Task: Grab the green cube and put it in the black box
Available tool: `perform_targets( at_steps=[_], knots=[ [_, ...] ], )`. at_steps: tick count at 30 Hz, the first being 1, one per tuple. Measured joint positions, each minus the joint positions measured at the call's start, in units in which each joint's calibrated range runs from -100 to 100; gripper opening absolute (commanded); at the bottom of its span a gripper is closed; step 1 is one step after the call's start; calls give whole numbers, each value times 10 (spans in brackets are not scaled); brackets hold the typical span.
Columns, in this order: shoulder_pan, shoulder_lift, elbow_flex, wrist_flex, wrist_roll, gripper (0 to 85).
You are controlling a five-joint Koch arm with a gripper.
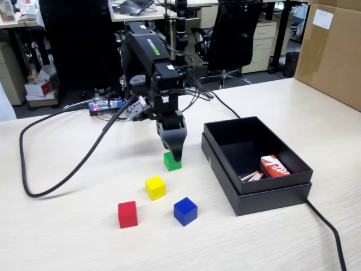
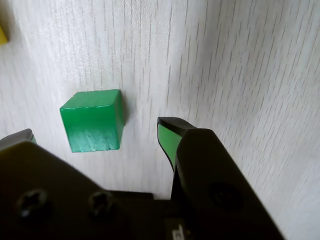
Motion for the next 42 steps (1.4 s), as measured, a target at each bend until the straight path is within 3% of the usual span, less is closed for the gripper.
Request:
perform_targets(
  at_steps=[8, 15, 17, 18, 21, 28, 34, 37, 42],
  knots=[
    [-2, 61, 19, 2, 0, 471],
    [-5, 85, 28, 9, 0, 378],
    [-4, 92, 46, 11, 0, 303],
    [-4, 93, 51, 12, 0, 166],
    [-5, 102, 69, 12, 0, 9],
    [-3, 97, 73, 14, 0, 9],
    [14, -61, -4, 15, 4, 9],
    [57, -236, -26, 14, 18, 9],
    [103, -317, -23, 14, 37, 9]
  ],
)
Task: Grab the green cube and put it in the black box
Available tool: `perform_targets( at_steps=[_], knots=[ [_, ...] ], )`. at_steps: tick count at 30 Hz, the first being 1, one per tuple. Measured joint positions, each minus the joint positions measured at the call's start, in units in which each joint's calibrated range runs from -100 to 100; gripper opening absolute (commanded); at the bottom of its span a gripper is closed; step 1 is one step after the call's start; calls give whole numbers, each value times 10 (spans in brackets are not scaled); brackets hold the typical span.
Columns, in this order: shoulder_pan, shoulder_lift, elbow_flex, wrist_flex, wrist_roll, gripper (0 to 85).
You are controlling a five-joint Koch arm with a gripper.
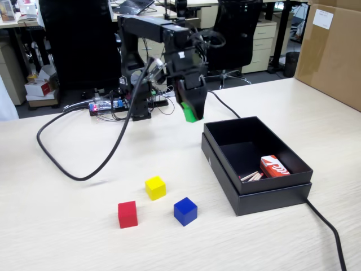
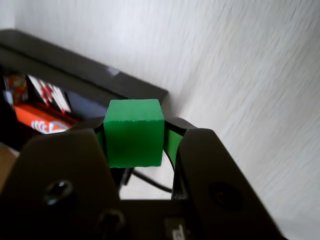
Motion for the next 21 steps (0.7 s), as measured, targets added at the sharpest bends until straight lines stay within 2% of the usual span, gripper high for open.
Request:
perform_targets(
  at_steps=[2, 3, 7, 10, 21],
  knots=[
    [20, 5, 18, -2, 12, 9],
    [35, 16, 59, -2, 29, 9],
    [47, 82, 134, -2, 52, 9],
    [50, 210, 239, -2, 75, 9],
    [39, 476, 332, -2, 90, 11]
  ],
)
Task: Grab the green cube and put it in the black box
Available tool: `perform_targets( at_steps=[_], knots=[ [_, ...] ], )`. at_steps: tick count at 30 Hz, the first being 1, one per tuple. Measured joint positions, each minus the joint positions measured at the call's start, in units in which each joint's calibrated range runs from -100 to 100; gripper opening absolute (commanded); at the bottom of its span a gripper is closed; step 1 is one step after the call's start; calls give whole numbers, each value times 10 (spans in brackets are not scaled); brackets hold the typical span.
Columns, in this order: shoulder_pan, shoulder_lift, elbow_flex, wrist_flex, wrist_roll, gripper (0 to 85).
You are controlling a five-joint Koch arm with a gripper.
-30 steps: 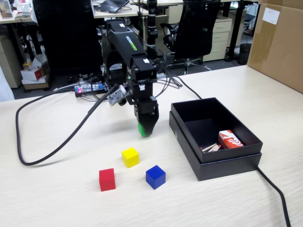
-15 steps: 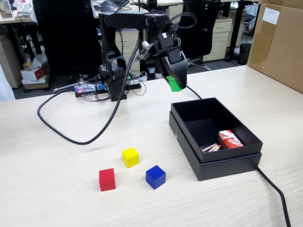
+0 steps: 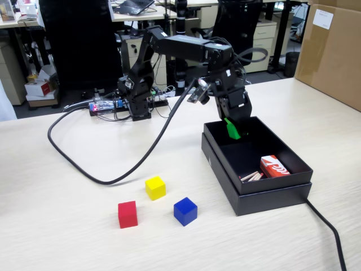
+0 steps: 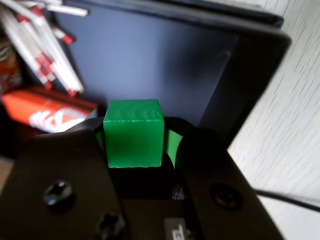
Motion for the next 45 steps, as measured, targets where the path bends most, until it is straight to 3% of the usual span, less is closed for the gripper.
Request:
perform_targets(
  at_steps=[10, 11, 16, 21, 29, 35, 40, 45],
  knots=[
    [-4, 93, 0, 0, -3, 27],
    [-4, 93, 0, 0, -5, 110],
    [-6, 93, -7, 1, -25, 197],
    [-9, 89, -26, 2, -33, 424],
    [-9, -16, -59, 9, -37, 430],
    [-12, -227, -123, 8, -39, 460],
    [-34, -456, -225, 7, -79, 465],
    [-100, -627, -365, 7, -143, 469]
  ],
)
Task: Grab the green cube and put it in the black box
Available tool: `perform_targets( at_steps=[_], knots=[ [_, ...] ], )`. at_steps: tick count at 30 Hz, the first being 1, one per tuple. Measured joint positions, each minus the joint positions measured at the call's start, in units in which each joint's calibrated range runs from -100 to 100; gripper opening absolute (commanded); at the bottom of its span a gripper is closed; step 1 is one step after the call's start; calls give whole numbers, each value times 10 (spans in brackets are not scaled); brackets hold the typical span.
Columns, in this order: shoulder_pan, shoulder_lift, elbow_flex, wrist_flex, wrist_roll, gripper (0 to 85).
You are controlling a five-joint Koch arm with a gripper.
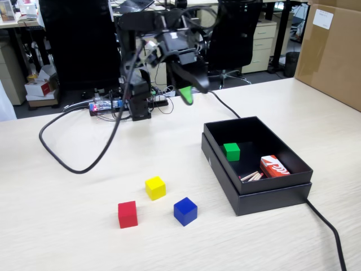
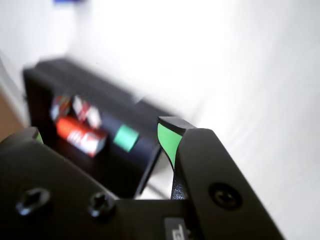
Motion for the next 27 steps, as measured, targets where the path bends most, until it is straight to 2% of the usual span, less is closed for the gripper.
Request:
perform_targets(
  at_steps=[3, 6, 14, 27],
  knots=[
    [-37, -87, -122, 23, -35, 472],
    [-59, -162, -215, 49, -48, 492],
    [-69, -318, -414, 74, -31, 501],
    [-87, -379, -668, 334, -30, 503]
  ],
)
